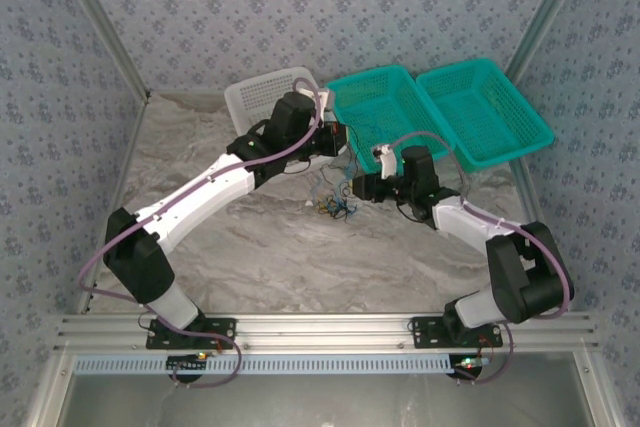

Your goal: Untangle the cables

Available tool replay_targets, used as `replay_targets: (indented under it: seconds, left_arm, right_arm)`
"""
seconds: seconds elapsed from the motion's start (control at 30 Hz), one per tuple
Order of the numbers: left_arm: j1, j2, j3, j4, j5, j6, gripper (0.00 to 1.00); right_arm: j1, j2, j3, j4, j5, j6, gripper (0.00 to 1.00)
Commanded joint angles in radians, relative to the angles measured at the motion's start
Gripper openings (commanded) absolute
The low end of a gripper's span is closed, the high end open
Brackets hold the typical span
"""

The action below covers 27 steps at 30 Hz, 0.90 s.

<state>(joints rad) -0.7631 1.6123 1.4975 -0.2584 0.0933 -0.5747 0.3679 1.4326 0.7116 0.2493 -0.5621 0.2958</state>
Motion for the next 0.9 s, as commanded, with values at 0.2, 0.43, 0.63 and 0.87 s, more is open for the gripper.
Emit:
replay_targets:
  seconds: [0.2,0.43,0.63,0.87]
  left_arm:
    - [0.061,-0.101,-0.013,0.049,-0.087,0.003,0.00]
    - [0.099,-0.170,-0.021,0.074,-0.199,0.070,0.00]
    - [0.116,-0.211,-0.023,0.064,-0.263,0.113,0.00]
    - [0.121,-0.216,0.017,0.022,-0.253,0.148,0.00]
  right_arm:
    - [0.009,-0.033,-0.078,-0.085,0.125,-0.012,0.06]
    - [0.007,-0.009,-0.124,-0.195,0.241,0.007,0.00]
    - [0.003,-0.001,-0.131,-0.248,0.314,0.023,0.00]
    - [-0.006,-0.047,-0.124,-0.292,0.334,0.031,0.00]
